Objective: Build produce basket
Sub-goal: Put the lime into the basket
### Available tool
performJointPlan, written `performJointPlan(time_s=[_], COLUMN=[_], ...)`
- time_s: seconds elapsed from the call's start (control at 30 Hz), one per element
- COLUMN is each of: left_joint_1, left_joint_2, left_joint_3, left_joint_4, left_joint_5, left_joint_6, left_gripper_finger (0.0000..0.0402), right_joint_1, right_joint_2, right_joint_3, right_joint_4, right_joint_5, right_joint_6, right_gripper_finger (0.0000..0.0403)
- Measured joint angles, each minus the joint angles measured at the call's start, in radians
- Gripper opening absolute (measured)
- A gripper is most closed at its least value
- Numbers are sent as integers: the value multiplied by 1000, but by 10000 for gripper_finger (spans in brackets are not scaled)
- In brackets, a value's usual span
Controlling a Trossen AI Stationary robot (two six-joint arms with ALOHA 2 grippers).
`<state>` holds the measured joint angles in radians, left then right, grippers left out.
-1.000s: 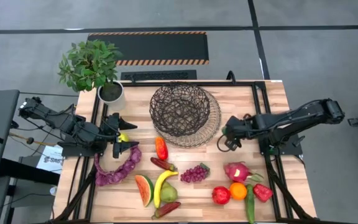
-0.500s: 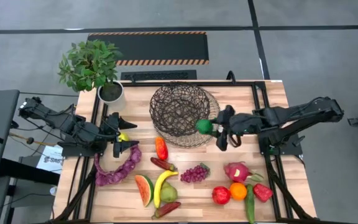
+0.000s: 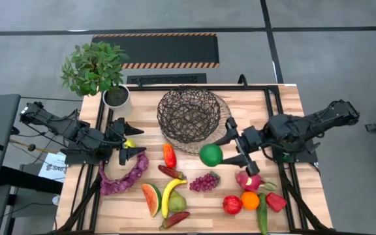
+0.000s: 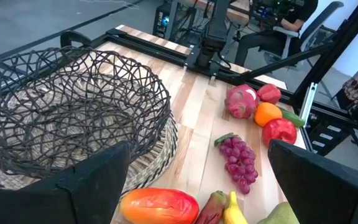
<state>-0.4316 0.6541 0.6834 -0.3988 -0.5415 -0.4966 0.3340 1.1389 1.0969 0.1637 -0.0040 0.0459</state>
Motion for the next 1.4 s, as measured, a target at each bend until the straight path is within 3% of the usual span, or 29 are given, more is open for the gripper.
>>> performJointPlan(time_s=[0.17, 0.3, 0.37, 0.6, 0.8, 1.0, 1.4], left_joint_1=[0, 0, 0, 0, 0, 0, 0], left_joint_2=[0, 0, 0, 0, 0, 0, 0], left_joint_3=[0, 0, 0, 0, 0, 0, 0], left_joint_4=[-9, -15, -15, -16, -15, -15, -38], left_joint_5=[-4, -20, -21, -23, -25, -50, -58], left_joint_6=[2, 2, 2, 2, -3, -5, -19], left_gripper_finger=[368, 368, 368, 368, 368, 368, 368], right_joint_1=[-14, -88, -159, -413, -538, -594, -618], right_joint_2=[0, 5, 19, 167, 347, 499, 723], right_joint_3=[0, 0, 0, 0, 0, 28, 254], right_joint_4=[-22, -107, -168, -331, -396, -436, -710], right_joint_5=[37, 265, 328, 300, 279, 235, 273], right_joint_6=[-1, 78, 133, 247, 253, 245, 188], right_gripper_finger=[240, 240, 240, 240, 240, 240, 240])
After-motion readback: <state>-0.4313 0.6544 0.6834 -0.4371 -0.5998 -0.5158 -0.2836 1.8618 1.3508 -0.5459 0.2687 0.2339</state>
